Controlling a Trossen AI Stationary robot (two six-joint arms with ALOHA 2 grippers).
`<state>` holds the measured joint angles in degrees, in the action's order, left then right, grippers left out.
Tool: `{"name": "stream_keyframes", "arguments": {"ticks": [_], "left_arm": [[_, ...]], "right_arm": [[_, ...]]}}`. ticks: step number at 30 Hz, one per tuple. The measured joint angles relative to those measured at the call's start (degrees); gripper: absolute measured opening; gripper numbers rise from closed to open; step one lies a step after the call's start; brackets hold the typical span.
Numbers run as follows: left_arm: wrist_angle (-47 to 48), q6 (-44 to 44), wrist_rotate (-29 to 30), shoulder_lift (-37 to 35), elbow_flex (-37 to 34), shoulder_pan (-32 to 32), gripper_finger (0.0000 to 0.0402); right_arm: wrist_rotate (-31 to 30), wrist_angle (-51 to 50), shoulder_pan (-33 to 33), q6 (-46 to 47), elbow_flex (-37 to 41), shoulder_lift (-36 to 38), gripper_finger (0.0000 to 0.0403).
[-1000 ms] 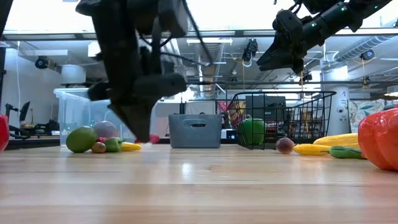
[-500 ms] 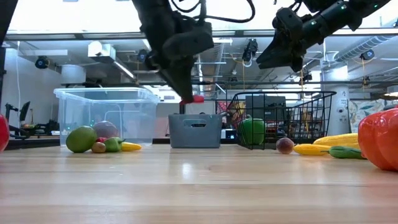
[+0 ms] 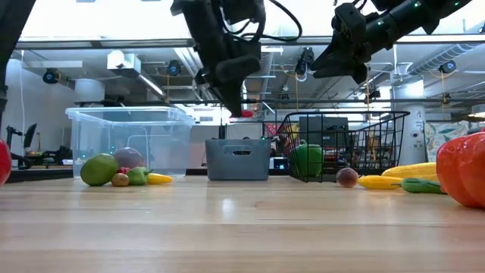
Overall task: Sort produce into baskets
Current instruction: Put the red chili pepper into the black bin
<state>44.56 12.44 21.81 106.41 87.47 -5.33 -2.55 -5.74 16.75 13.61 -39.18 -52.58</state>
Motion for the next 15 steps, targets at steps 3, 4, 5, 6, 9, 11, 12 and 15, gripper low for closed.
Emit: {"name": "stream_keyframes", "arguments": {"ticks": [3, 4, 5, 6, 9, 11, 12, 15], "left_arm": [[0.04, -4.17, -3.46, -0.53, 0.42, -2.83, 0.0004], [-0.07, -5.47, -5.21, -0.53, 0.48, -3.98, 0.0004], [-0.02, -6.79, -7.06, -0.53, 0.48, -5.34, 0.0004], [0.05, -7.97, -8.34, -0.53, 0.43, -6.56, 0.0004], [0.0, -8.91, -9.01, -0.3, 0.33, -9.64, 0.0004], [0.08, -8.95, -9.01, -0.16, 0.25, -11.01, 0.0004], [0.07, -9.02, -9.01, -0.15, 0.25, -11.44, 0.0004], [-0.01, -10.42, -9.0, -0.15, 0.25, -12.2, 0.0004]], "right_arm": [[0.0, 0.0, 0.0, 0.16, 0.0, 0.0, 0.0125], [0.0, 0.0, 0.0, 0.48, 0.0, 0.0, 0.0125], [0.0, 0.0, 0.0, 0.91, 0.0, 0.0, 0.0125], [0.0, -0.02, 0.0, 1.33, 0.0, 0.0, 0.0125], [0.0, -0.17, 0.0, 1.44, 0.0, 0.0, 0.0125], [0.0, -0.36, 0.0, 1.44, 0.0, 0.0, 0.0125], [0.0, -0.44, 0.0, 1.44, 0.0, 0.0, 0.0125], [0.0, -0.52, 0.0, 1.44, 0.0, 0.0, 0.0125]]}}
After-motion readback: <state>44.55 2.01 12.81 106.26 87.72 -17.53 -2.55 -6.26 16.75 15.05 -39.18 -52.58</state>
